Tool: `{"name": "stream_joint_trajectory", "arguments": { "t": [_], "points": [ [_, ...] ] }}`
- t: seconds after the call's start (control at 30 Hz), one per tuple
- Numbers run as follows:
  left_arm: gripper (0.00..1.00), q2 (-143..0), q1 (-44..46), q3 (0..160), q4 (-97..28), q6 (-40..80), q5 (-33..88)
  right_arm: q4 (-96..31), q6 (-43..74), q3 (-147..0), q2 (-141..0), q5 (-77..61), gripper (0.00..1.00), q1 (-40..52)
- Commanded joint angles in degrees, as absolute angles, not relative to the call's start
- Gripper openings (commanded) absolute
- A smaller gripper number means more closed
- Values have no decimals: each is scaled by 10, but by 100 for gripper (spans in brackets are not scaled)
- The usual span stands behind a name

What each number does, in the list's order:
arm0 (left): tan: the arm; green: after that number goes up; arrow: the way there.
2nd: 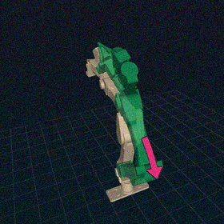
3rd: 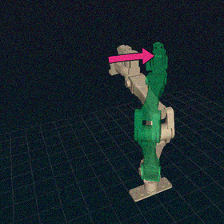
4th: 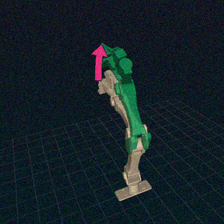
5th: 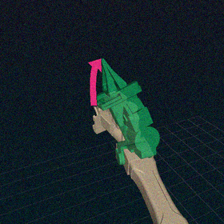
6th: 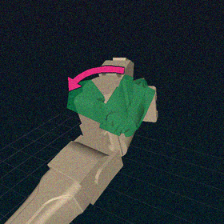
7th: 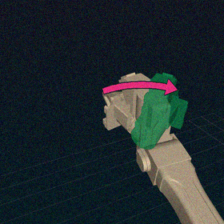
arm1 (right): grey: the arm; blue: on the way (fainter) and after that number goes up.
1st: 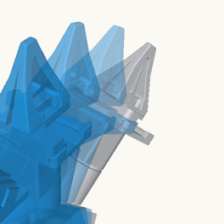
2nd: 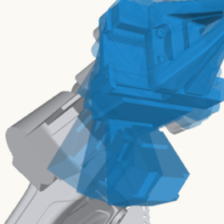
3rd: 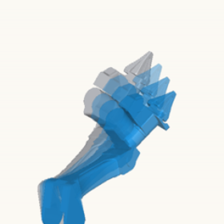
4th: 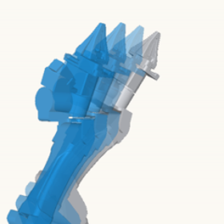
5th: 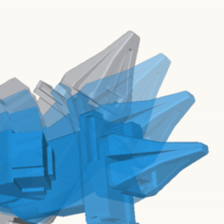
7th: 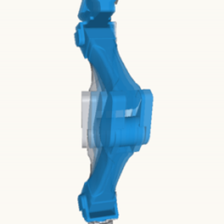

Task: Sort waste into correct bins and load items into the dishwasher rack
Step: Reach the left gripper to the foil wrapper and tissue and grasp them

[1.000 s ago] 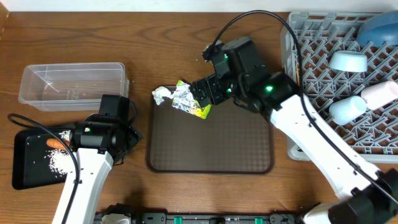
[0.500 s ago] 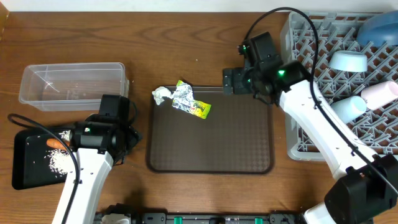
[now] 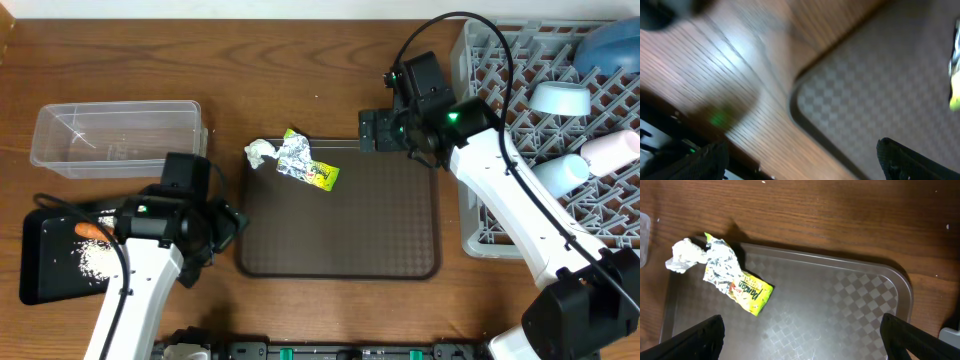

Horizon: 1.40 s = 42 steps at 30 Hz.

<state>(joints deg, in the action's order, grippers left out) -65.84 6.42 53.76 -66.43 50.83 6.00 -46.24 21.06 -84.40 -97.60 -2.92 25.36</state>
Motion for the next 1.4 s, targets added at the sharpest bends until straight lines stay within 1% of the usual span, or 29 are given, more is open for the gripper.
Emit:
{"name": "stream_joint_trajectory", "arguments": {
  "t": [0.0, 0.2, 0.3, 0.43, 0.7, 0.83, 0.9, 1.0, 1.07, 1.13, 1.27, 1.37],
  "points": [
    [98, -659, 95, 512, -654, 485, 105, -463, 218, -846, -975, -23, 99, 253],
    [98, -672, 151, 496, -602, 485, 105, -463, 218, -846, -975, -23, 99, 253],
    [98, -686, 164, 496, -566, 491, 85, -463, 218, -846, -975, -23, 99, 253],
    [98, -716, 165, 496, -514, 517, 80, -463, 218, -846, -975, -23, 99, 253],
    [99, -828, 165, 496, -343, 458, 79, -463, 218, -846, -975, -23, 99, 253],
    [98, -893, 165, 496, -274, 470, 83, -463, 218, -846, -975, -23, 99, 253],
    [99, -918, 165, 496, -234, 472, 104, -463, 218, -846, -975, -23, 99, 253],
    [99, -937, 165, 496, -179, 474, 132, -463, 218, -846, -975, -23, 99, 253],
    [99, -941, 165, 496, -158, 488, 129, -463, 218, -846, -975, -23, 99, 253],
    [99, -943, 165, 496, -138, 499, 122, -463, 218, -846, -975, -23, 99, 253],
    [95, -943, 165, 496, -108, 538, 95, -463, 218, -846, -975, -23, 99, 253],
    [95, -943, 165, 496, -86, 552, 81, -463, 218, -846, -975, -23, 99, 253]
  ]
}}
